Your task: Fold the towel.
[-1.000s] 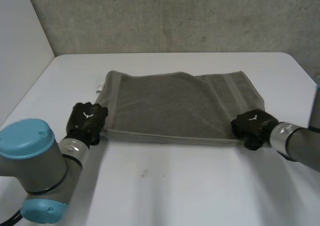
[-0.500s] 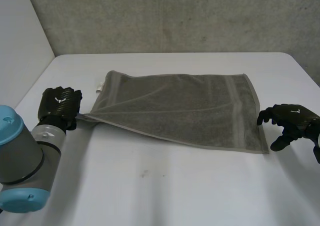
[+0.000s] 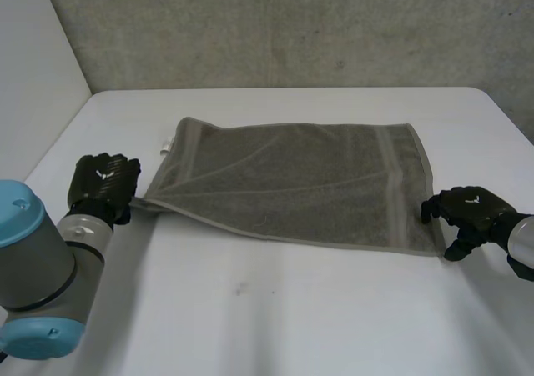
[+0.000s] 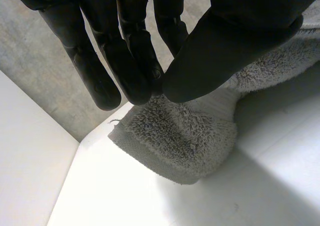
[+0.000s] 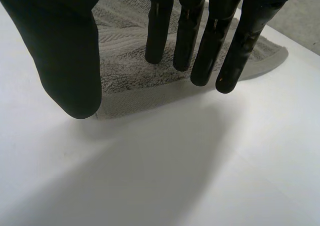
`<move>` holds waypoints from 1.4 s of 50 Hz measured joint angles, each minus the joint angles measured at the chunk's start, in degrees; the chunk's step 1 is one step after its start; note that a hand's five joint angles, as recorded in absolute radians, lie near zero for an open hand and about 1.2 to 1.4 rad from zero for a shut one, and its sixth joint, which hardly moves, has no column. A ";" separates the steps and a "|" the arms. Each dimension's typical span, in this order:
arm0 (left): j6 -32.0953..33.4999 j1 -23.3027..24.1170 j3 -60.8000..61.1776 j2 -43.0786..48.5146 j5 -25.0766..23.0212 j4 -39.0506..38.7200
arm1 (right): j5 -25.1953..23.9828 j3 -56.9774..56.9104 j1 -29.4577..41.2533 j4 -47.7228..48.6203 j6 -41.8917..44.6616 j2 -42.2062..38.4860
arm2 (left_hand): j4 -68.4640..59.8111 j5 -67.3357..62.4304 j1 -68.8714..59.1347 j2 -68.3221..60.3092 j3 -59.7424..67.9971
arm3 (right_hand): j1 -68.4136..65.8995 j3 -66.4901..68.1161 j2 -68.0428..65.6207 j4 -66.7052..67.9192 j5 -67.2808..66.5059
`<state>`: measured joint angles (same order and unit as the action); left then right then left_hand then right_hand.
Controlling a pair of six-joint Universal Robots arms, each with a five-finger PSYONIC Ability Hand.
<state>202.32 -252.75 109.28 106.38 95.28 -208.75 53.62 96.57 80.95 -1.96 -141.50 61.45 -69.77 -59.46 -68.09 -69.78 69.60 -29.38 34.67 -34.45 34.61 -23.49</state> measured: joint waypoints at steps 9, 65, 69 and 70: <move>0.00 0.14 0.05 0.06 -0.01 -0.04 | 0.80 -0.30 1.20 1.36 0.02 -1.71 | 0.00 0.00 0.00 0.00 0.00 | -2.21 2.47 -2.24 2.42 -2.29; 0.73 5.49 0.62 -2.84 0.32 14.43 | 4.78 -3.39 0.21 -13.97 3.52 10.19 | 0.00 0.00 0.00 0.00 0.00 | -22.57 33.05 -32.24 33.67 -31.91; 0.86 6.89 1.56 -6.04 0.60 23.61 | 5.14 -1.57 -5.58 -28.15 17.95 12.36 | 0.00 0.00 0.00 0.00 0.00 | -22.57 33.05 -32.24 33.70 -32.01; 0.87 7.05 1.76 -6.67 0.62 25.16 | 5.21 -1.17 -6.66 -30.53 20.47 12.71 | 0.00 0.00 0.00 0.00 0.00 | -22.57 33.05 -32.24 33.70 -32.02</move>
<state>203.19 -245.70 111.04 99.71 95.89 -183.59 58.83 95.40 74.30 -32.49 -121.03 74.16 -69.77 -59.46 -68.09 -69.78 69.60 -51.94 67.71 -66.69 68.31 -55.51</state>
